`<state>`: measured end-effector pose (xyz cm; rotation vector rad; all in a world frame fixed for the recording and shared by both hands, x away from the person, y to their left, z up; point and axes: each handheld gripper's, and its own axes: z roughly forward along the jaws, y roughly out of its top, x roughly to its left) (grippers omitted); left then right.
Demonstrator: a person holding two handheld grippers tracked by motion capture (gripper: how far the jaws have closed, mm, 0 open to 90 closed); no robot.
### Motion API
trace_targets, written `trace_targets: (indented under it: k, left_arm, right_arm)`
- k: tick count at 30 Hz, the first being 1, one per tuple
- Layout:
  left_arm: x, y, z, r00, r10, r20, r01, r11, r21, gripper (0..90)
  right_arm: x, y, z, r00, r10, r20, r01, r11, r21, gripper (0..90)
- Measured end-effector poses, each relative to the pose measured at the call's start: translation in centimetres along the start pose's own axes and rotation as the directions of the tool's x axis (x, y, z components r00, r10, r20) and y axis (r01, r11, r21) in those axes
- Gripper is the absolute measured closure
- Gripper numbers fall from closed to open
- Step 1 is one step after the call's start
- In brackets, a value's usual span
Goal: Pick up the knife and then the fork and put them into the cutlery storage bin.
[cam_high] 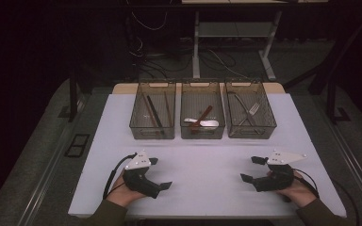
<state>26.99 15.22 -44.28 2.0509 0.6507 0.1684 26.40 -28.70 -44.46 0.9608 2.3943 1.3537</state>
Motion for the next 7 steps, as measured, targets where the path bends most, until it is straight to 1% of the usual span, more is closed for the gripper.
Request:
trace_targets:
  k: [7]
  left_arm:
    - [0.05,-0.02,0.03,1.0000,-0.001,-0.001,0.001,1.0000,0.004,0.0]
  right_arm:
    - [-0.03,-0.04,0.01,1.0000,-0.009,0.002,0.009,1.000,0.000,18.4]
